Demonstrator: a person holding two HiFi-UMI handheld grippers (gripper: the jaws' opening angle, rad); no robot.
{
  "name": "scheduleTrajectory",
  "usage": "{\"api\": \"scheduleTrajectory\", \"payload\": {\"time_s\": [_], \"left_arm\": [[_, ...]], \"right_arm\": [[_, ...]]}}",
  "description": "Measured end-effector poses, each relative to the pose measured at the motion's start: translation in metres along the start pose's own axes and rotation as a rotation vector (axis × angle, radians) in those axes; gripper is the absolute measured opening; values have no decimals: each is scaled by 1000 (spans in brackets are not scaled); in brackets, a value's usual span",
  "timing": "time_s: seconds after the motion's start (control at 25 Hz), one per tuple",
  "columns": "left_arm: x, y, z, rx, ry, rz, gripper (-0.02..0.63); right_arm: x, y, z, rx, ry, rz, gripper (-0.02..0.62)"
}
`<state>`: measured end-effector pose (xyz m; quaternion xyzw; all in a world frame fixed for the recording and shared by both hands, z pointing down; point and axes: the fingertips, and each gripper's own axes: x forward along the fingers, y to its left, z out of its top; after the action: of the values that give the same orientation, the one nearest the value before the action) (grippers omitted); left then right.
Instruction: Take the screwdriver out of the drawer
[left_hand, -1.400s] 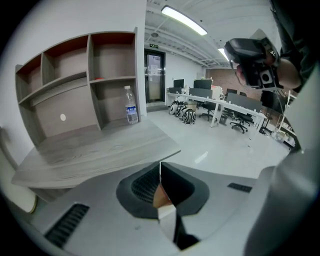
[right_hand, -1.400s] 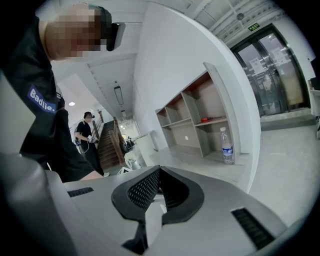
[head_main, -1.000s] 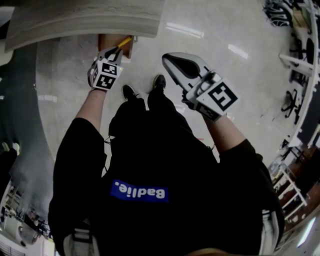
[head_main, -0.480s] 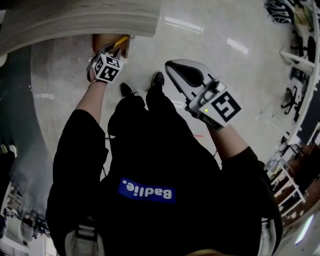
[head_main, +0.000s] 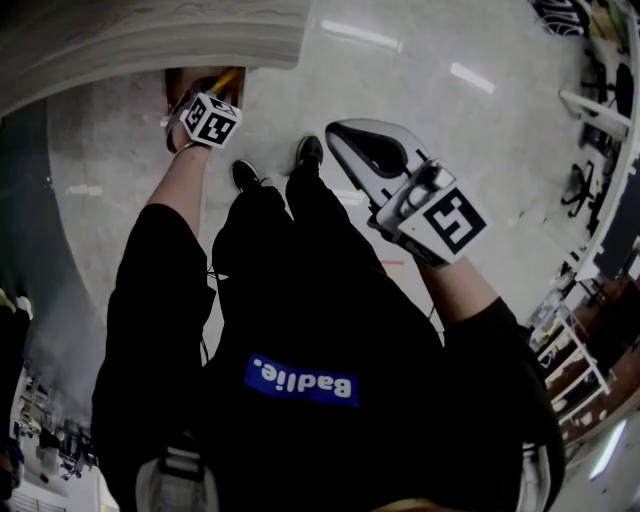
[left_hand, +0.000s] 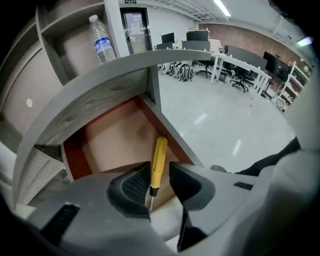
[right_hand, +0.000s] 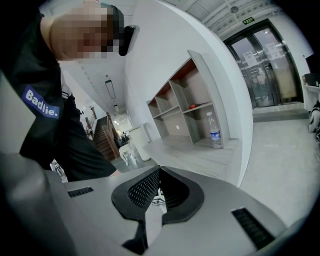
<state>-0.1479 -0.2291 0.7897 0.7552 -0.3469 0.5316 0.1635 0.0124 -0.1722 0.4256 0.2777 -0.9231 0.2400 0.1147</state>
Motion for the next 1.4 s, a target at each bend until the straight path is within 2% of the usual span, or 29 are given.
{"api": "scheduleTrajectory", "payload": {"time_s": [0.2,0.52,0.76,0.92,1.16,1.4], "left_arm": [[4,5,-3,18,25,-19,124],[21,6,-17,42,59,-24,133],[26,13,-21,101,84,-18,103],[26,15,-19,111,91,-24,77],[18,6,-7,123,51,-29,76],[-3,19,8,79,-26,12,75]], "right_arm": [[3,1,7,0,11,-3,31],[0,-4,-9,13,34,-26,31],[-2,-5,-13,18,50,-43,31],[-4,-7,-14,28,47,-53,31],[-5,-9,-16,17,32,-48,31],[-2,-4,-5,-9,17,-26,31]]}}
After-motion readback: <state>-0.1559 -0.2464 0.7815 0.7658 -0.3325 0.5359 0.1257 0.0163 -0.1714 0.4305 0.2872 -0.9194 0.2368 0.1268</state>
